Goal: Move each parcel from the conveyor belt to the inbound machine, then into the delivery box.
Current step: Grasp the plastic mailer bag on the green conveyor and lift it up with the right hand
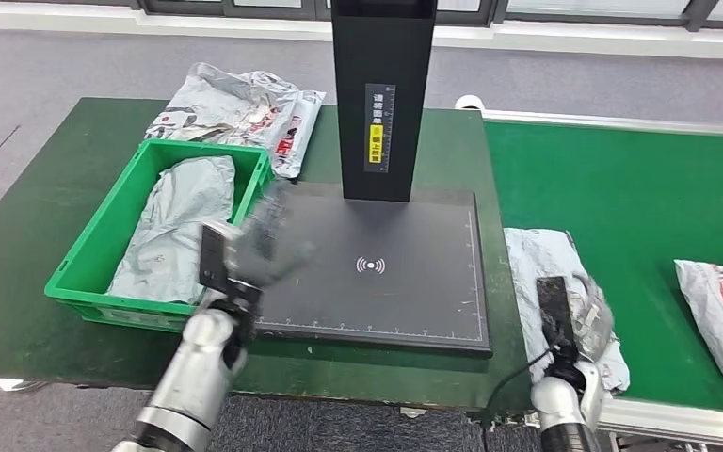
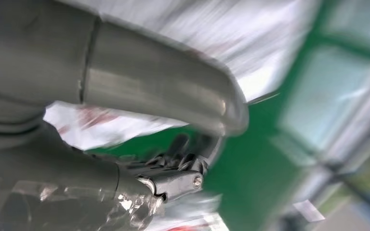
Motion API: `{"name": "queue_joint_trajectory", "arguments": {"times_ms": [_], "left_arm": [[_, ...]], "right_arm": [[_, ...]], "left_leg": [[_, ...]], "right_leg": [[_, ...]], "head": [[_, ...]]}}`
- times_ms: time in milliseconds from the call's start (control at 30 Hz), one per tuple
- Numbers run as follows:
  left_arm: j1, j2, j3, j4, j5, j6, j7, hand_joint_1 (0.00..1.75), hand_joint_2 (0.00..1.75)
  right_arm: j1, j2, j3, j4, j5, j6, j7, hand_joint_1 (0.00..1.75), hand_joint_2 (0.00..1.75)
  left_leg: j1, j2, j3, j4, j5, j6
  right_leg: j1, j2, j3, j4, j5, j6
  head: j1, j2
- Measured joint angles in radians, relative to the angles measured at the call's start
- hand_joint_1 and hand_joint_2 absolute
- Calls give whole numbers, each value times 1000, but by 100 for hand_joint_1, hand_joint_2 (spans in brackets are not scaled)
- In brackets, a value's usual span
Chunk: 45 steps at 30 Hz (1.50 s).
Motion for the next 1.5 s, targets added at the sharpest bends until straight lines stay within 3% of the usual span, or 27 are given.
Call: {"name": "queue_joint_trajectory", "arguments": {"times_ms": [100,233,667,800,1033,1067,1167,1200,1367,1500], "left_arm": [[28,-31,-79,26,24,9,-11,0,175],[29,-33,-114,39,48,10,4,0,175],[30,-34,-143,51,51,9,7,0,175],[30,-34,-143,52,51,9,7,0,175],[30,-34,-144,55,51,14,10,0,175],[30,-34,-144,55,51,14,11,0,175],[29,-34,-144,55,51,16,13,0,175],[29,-34,-144,55,52,16,14,0,175],[19,-32,-144,61,67,1,18,0,175],[7,-32,-144,68,90,-18,22,0,175]], "right_arm": [[-40,-25,-70,182,27,-21,-32,0,0],[-57,-34,-107,292,59,-16,-17,0,0],[-86,-38,-138,386,63,-15,-16,0,0],[-87,-38,-139,394,66,-16,-16,0,175],[-89,-39,-151,400,101,-12,4,0,175],[-89,-39,-154,400,108,-5,14,26,175],[-96,-40,-156,409,156,56,73,157,175],[-102,-40,-156,418,181,89,99,175,175],[-152,-41,-128,467,321,293,237,175,175],[-187,-49,-109,498,350,349,264,175,175]], "left_leg": [[-2,6,-2,1,-2,1],[-3,12,-1,1,-3,2],[-3,12,-1,1,-3,1],[-3,12,-1,1,-3,1],[-3,12,-1,1,-3,1],[-3,12,-1,1,-3,1],[-3,12,-1,0,-3,1],[-3,12,-1,0,-3,1],[5,30,8,0,-10,-2],[8,42,18,1,-22,0]], "right_leg": [[-2,6,-3,0,4,2],[-3,12,-5,0,3,2],[-3,12,-5,1,2,1],[-3,12,-5,1,2,1],[-3,12,-5,1,2,1],[-3,12,-5,1,2,1],[-3,12,-5,1,2,1],[-3,12,-5,1,2,1],[5,29,5,-6,2,-3],[7,36,20,-11,-7,2]], "head": [[0,0],[-1,0],[0,0],[0,0],[0,0],[0,0],[0,0],[0,0],[0,0],[0,0]]}}
